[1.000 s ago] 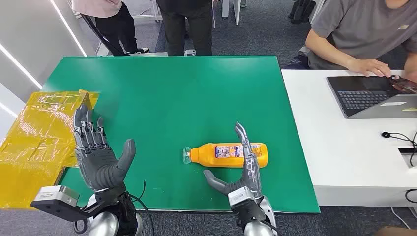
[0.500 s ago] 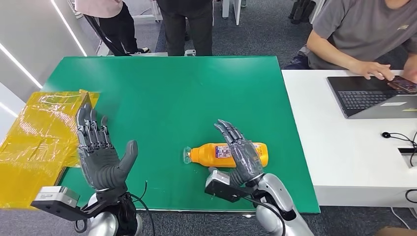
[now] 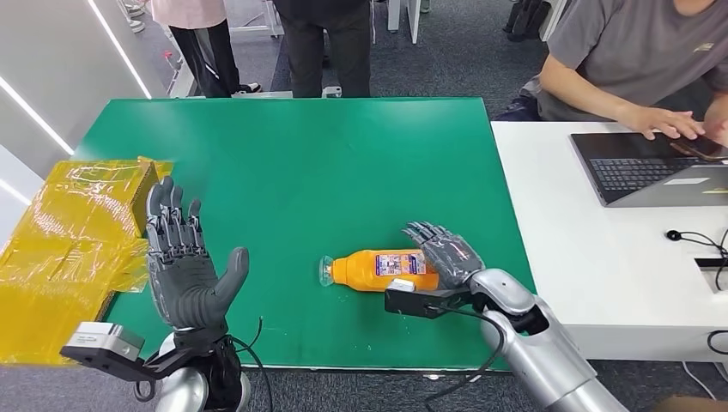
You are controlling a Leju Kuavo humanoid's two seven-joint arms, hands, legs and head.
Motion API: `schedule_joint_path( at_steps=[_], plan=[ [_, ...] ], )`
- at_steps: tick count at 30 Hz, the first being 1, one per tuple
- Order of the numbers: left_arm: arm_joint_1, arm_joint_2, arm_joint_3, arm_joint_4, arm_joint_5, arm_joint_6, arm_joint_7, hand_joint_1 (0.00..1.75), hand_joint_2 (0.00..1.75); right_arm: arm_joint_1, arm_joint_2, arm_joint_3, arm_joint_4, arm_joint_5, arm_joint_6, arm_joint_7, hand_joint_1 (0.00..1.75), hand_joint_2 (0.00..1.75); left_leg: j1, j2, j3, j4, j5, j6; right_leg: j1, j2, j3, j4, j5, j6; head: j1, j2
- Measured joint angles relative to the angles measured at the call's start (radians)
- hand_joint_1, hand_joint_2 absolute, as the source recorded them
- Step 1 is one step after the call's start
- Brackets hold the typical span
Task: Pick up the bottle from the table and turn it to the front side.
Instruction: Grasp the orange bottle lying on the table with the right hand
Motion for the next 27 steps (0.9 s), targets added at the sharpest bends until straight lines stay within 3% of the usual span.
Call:
schedule_joint_path(
  at_steps=[9, 16, 27],
  plan=[
    [-0.012, -0.001, 0.000, 0.014, 0.014, -0.021, 0.000, 0.00, 1.75, -0.163, -0.010, 0.067, 0.198, -0.041, 0.098, -0.029, 0.00, 1.75, 0.000, 0.001, 0.000, 0.000, 0.000, 0.000, 0.000, 0.001, 0.000, 0.001, 0.000, 0.000, 0.000, 0.000],
    [-0.044, -0.003, -0.001, 0.045, 0.031, -0.022, 0.000, 0.00, 1.75, -0.369, 0.065, 0.143, 0.460, -0.101, 0.164, -0.073, 0.00, 1.75, 0.000, 0.000, 0.001, 0.000, 0.001, 0.000, 0.000, 0.000, 0.000, 0.001, 0.001, -0.001, 0.000, 0.000],
    [-0.061, -0.006, -0.002, 0.078, 0.038, -0.019, 0.000, 0.00, 1.75, -0.449, 0.131, 0.192, 0.671, -0.141, 0.207, -0.107, 0.00, 1.75, 0.000, 0.000, 0.000, 0.000, 0.001, 0.000, 0.000, 0.000, 0.000, 0.001, 0.001, 0.000, 0.000, 0.000]
  ],
)
